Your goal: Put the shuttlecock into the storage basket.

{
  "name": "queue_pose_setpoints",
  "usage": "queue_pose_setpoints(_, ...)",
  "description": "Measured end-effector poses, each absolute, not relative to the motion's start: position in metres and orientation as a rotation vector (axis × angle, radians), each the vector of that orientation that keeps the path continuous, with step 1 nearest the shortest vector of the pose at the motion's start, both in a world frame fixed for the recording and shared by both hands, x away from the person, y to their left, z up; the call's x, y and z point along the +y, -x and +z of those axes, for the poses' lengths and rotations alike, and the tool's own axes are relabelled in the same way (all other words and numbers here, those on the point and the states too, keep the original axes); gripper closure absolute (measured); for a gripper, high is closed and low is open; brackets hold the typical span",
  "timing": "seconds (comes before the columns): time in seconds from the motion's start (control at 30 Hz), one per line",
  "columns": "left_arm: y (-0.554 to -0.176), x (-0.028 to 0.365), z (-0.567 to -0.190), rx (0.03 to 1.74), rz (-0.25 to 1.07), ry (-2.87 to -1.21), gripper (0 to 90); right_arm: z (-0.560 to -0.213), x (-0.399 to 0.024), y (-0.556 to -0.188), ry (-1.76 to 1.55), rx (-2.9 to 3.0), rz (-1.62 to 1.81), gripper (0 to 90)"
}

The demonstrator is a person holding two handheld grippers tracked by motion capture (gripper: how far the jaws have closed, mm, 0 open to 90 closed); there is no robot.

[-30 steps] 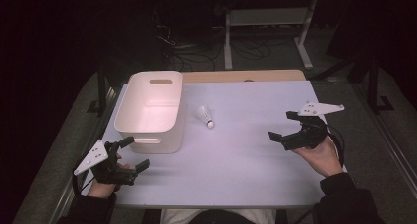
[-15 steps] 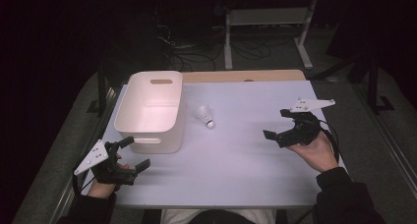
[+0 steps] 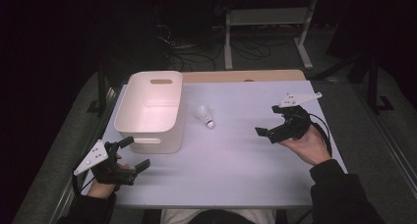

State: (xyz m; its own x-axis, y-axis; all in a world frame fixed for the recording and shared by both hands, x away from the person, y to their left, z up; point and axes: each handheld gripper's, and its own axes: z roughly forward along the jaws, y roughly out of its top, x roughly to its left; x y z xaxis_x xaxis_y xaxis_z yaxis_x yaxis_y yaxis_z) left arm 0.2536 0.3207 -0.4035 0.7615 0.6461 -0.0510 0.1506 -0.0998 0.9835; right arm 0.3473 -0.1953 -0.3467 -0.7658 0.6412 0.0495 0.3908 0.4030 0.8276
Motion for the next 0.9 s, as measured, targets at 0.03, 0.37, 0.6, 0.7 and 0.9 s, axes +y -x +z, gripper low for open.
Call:
queue_pose_setpoints(0.03, -0.254, 0.321, -0.404, 0.645, 0.469, -1.647, 0.0, -0.346, -0.194, -0.348, -0.899, 2.391, 1.294, 0.0)
queue_pose_setpoints(0.37, -0.253, 0.321, -0.404, 0.643, 0.469, -1.647, 0.0, -0.344, -0.187, -0.352, -0.878, 2.416, 1.281, 0.0)
queue_pose_setpoints(0.6, -0.254, 0.321, -0.404, 0.642, 0.468, -1.649, 0.0, -0.346, -0.182, -0.355, -0.879, 2.444, 1.277, 0.0)
queue_pose_setpoints(0.7, -0.253, 0.321, -0.404, 0.642, 0.468, -1.649, 0.0, -0.345, -0.178, -0.358, -0.872, 2.457, 1.273, 0.0)
queue_pose_setpoints(0.9, -0.253, 0.321, -0.404, 0.639, 0.468, -1.651, 0.0, -0.344, -0.171, -0.363, -0.86, 2.48, 1.257, 0.0)
